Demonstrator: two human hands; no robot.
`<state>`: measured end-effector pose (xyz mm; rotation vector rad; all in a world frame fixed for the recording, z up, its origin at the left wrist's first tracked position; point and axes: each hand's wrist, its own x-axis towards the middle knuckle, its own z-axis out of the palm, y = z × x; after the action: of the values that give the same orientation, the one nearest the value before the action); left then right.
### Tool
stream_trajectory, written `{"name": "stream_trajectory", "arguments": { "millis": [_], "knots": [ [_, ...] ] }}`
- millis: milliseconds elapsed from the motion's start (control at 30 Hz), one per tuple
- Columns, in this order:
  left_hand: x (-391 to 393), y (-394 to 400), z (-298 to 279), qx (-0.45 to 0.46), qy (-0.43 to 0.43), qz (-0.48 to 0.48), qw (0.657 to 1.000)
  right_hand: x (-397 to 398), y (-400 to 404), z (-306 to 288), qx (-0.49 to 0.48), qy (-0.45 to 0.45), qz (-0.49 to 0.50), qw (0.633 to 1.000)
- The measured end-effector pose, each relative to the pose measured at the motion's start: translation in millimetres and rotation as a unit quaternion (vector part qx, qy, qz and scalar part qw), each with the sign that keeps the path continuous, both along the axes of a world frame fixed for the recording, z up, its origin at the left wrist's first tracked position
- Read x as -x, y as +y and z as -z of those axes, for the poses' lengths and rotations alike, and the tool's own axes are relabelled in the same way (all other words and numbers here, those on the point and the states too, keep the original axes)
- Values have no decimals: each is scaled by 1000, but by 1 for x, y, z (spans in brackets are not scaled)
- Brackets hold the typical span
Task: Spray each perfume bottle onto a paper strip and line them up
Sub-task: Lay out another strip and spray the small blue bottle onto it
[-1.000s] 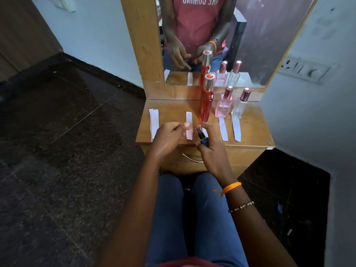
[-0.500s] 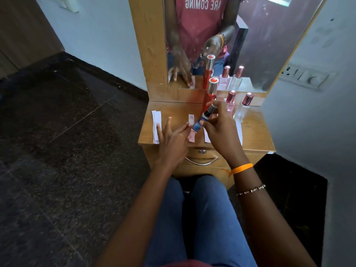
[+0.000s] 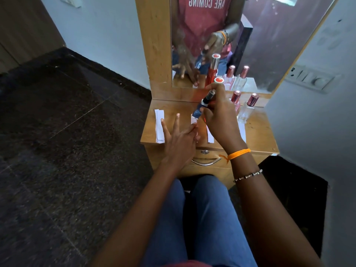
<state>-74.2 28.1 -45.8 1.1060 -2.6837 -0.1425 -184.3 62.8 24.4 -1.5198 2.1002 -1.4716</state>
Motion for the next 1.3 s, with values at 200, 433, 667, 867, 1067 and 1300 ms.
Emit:
{"name": "stream_trajectory", "arguments": {
  "millis": [200, 433, 667, 867, 1067, 1300],
  "knots": [
    [0, 3, 0, 4, -12, -14, 1000, -2, -11, 2, -30, 74, 9, 997],
    [-10, -2, 4, -9, 6, -27, 1000, -4, -33, 15, -89, 166, 8, 982],
    [-9, -3, 11, -24, 55, -18, 998, -6, -41, 13, -138, 225, 9, 964],
    [-15, -1, 11, -56, 167, -89, 980, -6, -44, 11, -182, 257, -9, 949],
    [-17, -2, 5, -72, 194, -103, 973, -4, -44, 14, -199, 266, 6, 943],
    [-17, 0, 5, -81, 212, -96, 969, -4, -47, 14, -197, 245, -4, 949]
  ]
}}
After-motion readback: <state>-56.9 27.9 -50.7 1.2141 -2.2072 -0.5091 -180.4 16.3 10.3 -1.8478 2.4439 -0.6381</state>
